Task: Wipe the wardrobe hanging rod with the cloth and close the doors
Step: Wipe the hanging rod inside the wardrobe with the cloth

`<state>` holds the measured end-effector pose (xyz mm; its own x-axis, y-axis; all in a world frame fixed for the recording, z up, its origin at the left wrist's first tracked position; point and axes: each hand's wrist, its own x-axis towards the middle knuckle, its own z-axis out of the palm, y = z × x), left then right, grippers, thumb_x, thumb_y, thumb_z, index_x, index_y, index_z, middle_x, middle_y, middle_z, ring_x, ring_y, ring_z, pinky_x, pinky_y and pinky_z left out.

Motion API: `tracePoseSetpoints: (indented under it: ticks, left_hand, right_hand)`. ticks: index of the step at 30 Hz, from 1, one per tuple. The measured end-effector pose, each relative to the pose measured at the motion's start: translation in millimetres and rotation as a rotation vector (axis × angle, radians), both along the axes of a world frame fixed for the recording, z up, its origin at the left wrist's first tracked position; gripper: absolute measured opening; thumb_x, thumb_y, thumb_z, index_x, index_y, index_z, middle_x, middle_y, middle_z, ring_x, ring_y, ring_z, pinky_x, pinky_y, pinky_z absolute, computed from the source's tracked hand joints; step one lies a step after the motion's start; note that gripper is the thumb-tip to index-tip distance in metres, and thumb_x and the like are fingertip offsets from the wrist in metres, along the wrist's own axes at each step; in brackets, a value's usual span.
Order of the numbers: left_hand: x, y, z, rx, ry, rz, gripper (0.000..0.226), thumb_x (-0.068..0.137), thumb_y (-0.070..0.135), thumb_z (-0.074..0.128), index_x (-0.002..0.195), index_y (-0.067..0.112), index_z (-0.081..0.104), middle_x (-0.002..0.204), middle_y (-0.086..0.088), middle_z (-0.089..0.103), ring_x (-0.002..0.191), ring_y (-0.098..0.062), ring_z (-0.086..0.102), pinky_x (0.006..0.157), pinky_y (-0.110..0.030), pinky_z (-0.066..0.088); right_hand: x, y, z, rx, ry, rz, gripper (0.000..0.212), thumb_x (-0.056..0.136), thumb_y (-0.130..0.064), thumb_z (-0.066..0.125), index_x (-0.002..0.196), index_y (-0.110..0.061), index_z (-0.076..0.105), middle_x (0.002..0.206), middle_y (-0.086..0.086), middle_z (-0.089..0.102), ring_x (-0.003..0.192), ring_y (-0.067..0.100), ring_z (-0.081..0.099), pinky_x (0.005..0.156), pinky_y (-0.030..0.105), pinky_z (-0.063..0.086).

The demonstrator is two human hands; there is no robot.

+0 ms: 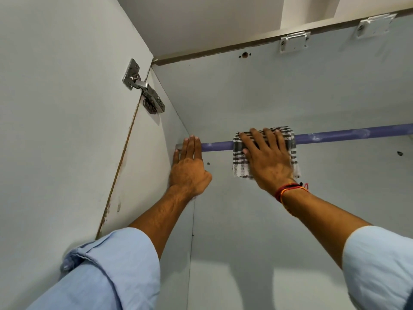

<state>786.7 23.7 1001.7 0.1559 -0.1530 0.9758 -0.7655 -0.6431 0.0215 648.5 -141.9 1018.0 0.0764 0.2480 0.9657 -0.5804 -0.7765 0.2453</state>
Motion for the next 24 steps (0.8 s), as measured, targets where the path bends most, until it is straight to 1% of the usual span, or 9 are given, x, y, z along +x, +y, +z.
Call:
tracePoseSetpoints:
  ticks: [2,4,7,8,11,15,19,21,24]
  left_hand:
    - [-0.4,-1.5,1.0,0.006,0.019,0.000,0.098,0.090,0.027,0.054,0.155,0.010,-0.017,0.166,-0.008,-0.019,0.154,-0.024,-0.016,0.123,-0.039,-0.011]
    - [-0.5,-1.2,2.5,0.012,0.025,0.004,0.099,0.090,0.031,0.055,0.155,0.010,-0.017,0.165,-0.008,-0.021,0.153,-0.024,-0.017,0.123,-0.040,-0.011]
    - [1.7,-0.2,2.2,0.032,0.002,0.029,0.099,0.093,0.052,0.049,0.155,0.010,-0.016,0.165,-0.009,-0.019,0.153,-0.025,-0.017,0.125,-0.043,-0.007]
    - [2.8,0.1,1.9,0.033,-0.005,0.038,0.098,0.093,0.054,0.046,0.155,0.010,-0.016,0.166,-0.010,-0.018,0.154,-0.025,-0.016,0.126,-0.044,-0.006]
    - [4.2,-1.8,1.8,0.021,-0.004,0.034,0.093,0.095,0.049,0.044,0.155,0.010,-0.016,0.166,-0.009,-0.018,0.154,-0.025,-0.016,0.126,-0.045,-0.005]
    - [6.5,-3.3,0.6,-0.026,-0.027,0.017,0.085,0.097,0.028,0.045,0.156,0.010,-0.014,0.166,-0.008,-0.016,0.154,-0.024,-0.013,0.124,-0.040,-0.008]
    - [9.9,-3.6,-0.9,-0.029,-0.072,0.051,0.083,0.099,0.033,0.043,0.156,0.007,-0.010,0.167,-0.011,-0.010,0.155,-0.027,-0.008,0.124,-0.041,-0.004]
    - [9.3,-3.6,-1.9,-0.022,-0.085,0.083,0.084,0.099,0.037,0.043,0.156,0.006,-0.010,0.167,-0.011,-0.009,0.155,-0.028,-0.006,0.125,-0.042,-0.002]
    - [6.6,-3.6,-3.4,-0.021,-0.059,0.120,0.085,0.099,0.041,0.042,0.156,0.005,-0.010,0.167,-0.012,-0.009,0.155,-0.028,-0.007,0.125,-0.043,-0.002]
  right_hand:
    - [10.6,12.8,-2.9,-0.008,0.023,0.009,0.050,0.104,-0.035,0.037,0.153,-0.026,0.034,0.157,0.010,0.042,0.144,0.040,0.036,0.124,0.056,0.018]
    - [25.5,28.6,-3.3,-0.039,0.086,-0.003,0.054,0.104,-0.039,0.036,0.156,-0.026,0.027,0.159,0.011,0.038,0.146,0.040,0.033,0.126,0.056,0.014]
    - [45.1,50.3,-2.5,-0.052,0.128,0.029,0.054,0.105,-0.040,0.033,0.157,-0.028,0.024,0.160,0.010,0.037,0.148,0.039,0.031,0.126,0.055,0.010]
    - [49.2,54.1,-2.2,-0.049,0.127,0.041,0.054,0.105,-0.041,0.030,0.157,-0.028,0.024,0.160,0.010,0.037,0.148,0.038,0.031,0.126,0.055,0.010]
    - [48.7,47.9,-2.4,-0.055,0.130,0.020,0.055,0.105,-0.044,0.026,0.158,-0.028,0.022,0.160,0.009,0.036,0.148,0.036,0.031,0.126,0.053,0.012]
    - [22.2,16.1,-1.9,-0.046,0.055,0.009,0.053,0.106,-0.044,0.025,0.156,-0.029,0.028,0.156,0.006,0.042,0.143,0.035,0.037,0.125,0.051,0.019]
    - [-20.1,-31.1,-1.7,-0.025,-0.043,-0.038,0.050,0.106,-0.043,0.027,0.154,-0.031,0.033,0.153,0.004,0.045,0.140,0.036,0.040,0.124,0.049,0.020]
    - [-46.2,-56.4,-2.8,0.000,-0.094,-0.053,0.049,0.105,-0.043,0.028,0.152,-0.028,0.036,0.151,0.006,0.047,0.139,0.036,0.041,0.123,0.049,0.020]
    - [-77.6,-81.3,-4.9,0.021,-0.116,-0.106,0.048,0.105,-0.042,0.025,0.148,-0.025,0.038,0.146,0.007,0.047,0.137,0.036,0.040,0.123,0.049,0.020]
